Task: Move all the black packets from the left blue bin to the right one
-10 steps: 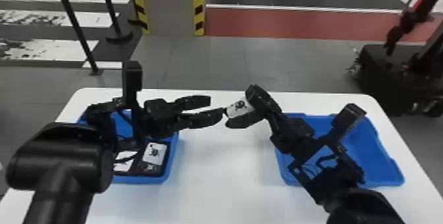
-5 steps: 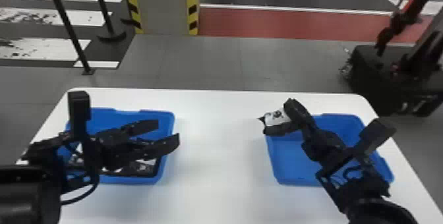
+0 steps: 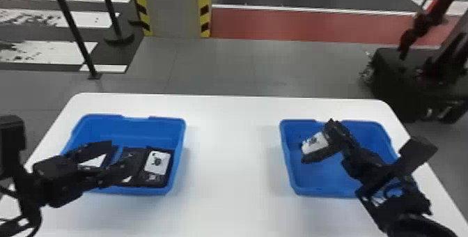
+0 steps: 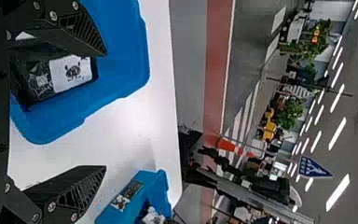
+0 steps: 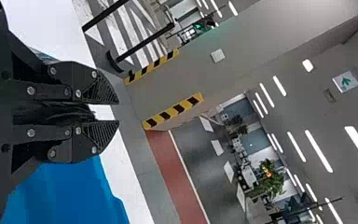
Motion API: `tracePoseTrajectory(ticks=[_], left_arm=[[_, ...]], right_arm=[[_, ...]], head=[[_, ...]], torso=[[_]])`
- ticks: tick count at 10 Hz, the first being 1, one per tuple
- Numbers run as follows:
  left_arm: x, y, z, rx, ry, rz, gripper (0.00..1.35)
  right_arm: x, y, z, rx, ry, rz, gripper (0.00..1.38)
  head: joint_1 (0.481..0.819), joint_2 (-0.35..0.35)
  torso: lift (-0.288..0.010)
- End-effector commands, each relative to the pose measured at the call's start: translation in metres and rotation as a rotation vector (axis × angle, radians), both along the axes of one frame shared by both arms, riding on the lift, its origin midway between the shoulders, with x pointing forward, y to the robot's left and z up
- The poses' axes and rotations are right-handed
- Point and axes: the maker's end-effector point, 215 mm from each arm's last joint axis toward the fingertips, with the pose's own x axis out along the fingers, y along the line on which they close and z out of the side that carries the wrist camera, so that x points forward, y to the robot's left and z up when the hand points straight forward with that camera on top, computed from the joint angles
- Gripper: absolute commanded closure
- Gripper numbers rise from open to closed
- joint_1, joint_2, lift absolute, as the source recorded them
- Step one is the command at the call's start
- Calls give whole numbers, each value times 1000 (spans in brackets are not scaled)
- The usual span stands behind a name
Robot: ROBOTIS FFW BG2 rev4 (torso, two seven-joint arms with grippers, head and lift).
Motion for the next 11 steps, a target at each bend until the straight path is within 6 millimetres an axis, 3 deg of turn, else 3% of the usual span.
tracePoseTrajectory(ticks=[1, 2, 4, 6, 8, 9, 11], left_arm=[[-4, 24, -1, 48, 20, 59, 183], [-5, 37, -3, 67, 24, 92, 183], [-3, 69, -7, 127, 40, 170, 205], [1, 108, -9, 212, 71, 269, 248], [6, 138, -7, 286, 106, 358, 266], [9, 153, -5, 320, 123, 408, 266], [22, 164, -24, 339, 192, 435, 266]], right_arm=[[-10, 1, 1, 23, 8, -12, 73], [-22, 2, 18, 20, -12, -41, 35], [-41, 8, 40, 35, -48, -38, 265], [-54, 22, 64, 46, -104, 14, 315], [-57, 38, 70, 74, -122, 76, 395], [-59, 45, 71, 88, -118, 88, 371], [-61, 55, 70, 102, -109, 122, 364]], head=[[695, -15], [695, 5], [695, 37], [695, 92], [695, 145], [695, 177], [695, 228]], torso=[[-110], [-110], [-110], [-110], [-110], [-110], [-110]])
